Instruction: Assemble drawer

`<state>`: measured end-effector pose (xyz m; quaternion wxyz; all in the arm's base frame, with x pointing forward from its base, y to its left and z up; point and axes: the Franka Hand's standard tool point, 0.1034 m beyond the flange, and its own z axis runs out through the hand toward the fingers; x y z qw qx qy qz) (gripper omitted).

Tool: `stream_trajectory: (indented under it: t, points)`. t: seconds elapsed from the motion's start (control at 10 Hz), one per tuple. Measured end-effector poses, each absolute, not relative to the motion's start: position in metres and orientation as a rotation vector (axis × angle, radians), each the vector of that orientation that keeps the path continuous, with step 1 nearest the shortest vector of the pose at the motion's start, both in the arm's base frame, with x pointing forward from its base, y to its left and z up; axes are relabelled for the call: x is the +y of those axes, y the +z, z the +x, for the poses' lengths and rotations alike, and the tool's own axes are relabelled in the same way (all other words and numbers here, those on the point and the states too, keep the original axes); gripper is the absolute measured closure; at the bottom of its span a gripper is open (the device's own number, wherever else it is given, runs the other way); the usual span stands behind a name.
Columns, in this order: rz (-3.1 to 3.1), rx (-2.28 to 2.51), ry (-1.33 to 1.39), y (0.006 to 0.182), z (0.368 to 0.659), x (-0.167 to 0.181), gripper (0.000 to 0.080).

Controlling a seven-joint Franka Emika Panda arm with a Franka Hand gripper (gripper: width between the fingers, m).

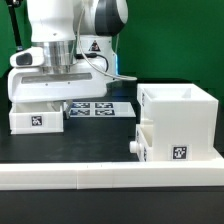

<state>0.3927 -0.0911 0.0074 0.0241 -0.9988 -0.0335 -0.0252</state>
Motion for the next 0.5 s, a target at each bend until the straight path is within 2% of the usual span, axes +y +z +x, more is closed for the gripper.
stream_trajectory:
  t: [0.4,0.5]
  points:
    - [-3.032,-0.366,0.016,0.048,0.415,-0.072,0.0758]
    - [-3.036,-0.384,-0.003,0.045,0.414,-0.074,0.0758]
